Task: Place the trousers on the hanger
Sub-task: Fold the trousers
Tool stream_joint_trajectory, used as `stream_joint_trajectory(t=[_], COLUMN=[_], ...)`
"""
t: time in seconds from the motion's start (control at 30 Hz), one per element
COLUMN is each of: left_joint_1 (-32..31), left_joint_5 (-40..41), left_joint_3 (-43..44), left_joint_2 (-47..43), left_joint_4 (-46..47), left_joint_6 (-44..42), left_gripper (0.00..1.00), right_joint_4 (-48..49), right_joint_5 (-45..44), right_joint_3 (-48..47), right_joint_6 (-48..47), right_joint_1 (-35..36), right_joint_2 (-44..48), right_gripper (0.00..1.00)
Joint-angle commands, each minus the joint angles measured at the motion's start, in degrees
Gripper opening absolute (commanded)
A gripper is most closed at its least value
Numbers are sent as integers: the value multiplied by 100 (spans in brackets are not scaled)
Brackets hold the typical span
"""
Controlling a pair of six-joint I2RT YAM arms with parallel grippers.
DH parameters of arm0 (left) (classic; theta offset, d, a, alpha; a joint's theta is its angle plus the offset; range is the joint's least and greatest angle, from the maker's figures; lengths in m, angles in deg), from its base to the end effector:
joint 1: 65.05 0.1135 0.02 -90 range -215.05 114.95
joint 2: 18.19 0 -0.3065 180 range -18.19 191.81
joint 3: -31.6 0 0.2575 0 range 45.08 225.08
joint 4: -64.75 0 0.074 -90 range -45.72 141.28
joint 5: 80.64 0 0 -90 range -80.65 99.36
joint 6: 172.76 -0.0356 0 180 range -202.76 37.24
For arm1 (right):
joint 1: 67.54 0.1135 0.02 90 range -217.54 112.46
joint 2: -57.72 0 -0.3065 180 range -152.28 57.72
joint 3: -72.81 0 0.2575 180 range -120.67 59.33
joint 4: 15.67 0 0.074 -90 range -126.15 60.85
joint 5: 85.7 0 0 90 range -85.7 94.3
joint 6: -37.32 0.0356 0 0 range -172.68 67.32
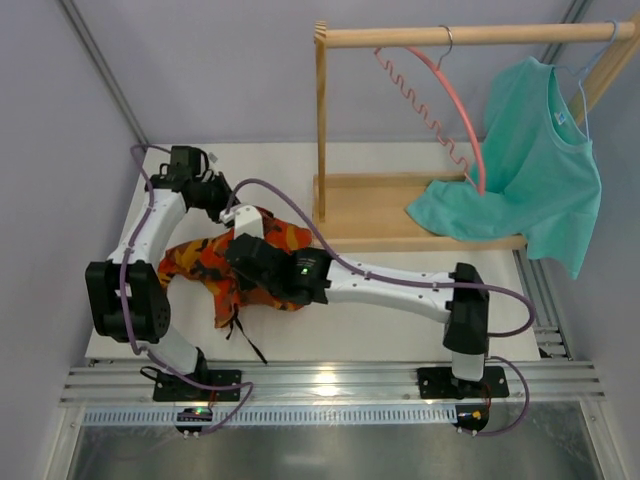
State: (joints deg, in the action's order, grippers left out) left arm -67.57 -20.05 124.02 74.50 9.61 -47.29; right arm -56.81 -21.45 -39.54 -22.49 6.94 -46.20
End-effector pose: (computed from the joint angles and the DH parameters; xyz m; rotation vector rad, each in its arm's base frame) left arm 0.3504 -0.0329 0.3320 -0.5318 2.5449 -0.9056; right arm 0.1320 0.4176 0.3914 -0.5552 2.0679 0.6219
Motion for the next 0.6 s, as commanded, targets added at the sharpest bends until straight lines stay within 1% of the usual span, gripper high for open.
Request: stream_joint_trajectory(t=[0.0, 0.03, 0.07, 0.1, 0.13, 0.17, 0.2, 0.23, 0.3, 0.33, 0.37, 0.43, 0.47, 0.57], left_joint_1=[103, 120, 147, 164, 173, 173, 173, 173, 173, 173, 173, 173, 173, 173], left_joint_5=[1538, 1848, 2034, 2288, 2386, 2448, 2466, 2475, 2475, 2519, 2545, 2607, 2642, 2572], left_joint_3=[-159, -264, -308, -335, -335, -318, -274, -247, -221, -229, -282, -361, -405, -554], left_joint_2=[-268, -399, -470, -531, -567, -593, -568, -541, -471, -462, -444, -444, -453, -479], left_joint_4=[-394, -421, -412, -412, -412, -464, -508, -552, -588, -597, -597, -579, -562, -474], left_joint_6=[-531, -549, -567, -584, -610, -628, -681, -698, -734, -742, -751, -795, -813, -874], left_gripper=[0, 0, 0, 0, 0, 0, 0, 0, 0, 0, 0, 0, 0, 0], right_joint_4=[490, 507, 490, 464, 481, 533, 586, 682, 797, 980, 1078, 1410, 1508, 1597], right_joint_5=[413, 492, 745, 852, 949, 1098, 1125, 1134, 1143, 1152, 1161, 1336, 1476, 1600], right_joint_3=[-684, -773, -896, -915, -871, -618, -451, -258, 471, 752, 1338, 1886, 2307, 2609], right_joint_6=[-197, -250, -381, -426, -462, -497, -584, -594, -472, -410, -331, -155, -128, -172], right_joint_1=[146, 146, 137, 146, 146, 146, 137, 111, -90, -318, -459, -784, -1090, -1496], right_joint_2=[-732, -848, -928, -963, -894, -780, -640, -282, 107, 544, 722, 1083, 1337, 1488], right_gripper=[4, 7, 13, 25, 32, 38, 46, 49, 53, 54, 54, 54, 54, 54])
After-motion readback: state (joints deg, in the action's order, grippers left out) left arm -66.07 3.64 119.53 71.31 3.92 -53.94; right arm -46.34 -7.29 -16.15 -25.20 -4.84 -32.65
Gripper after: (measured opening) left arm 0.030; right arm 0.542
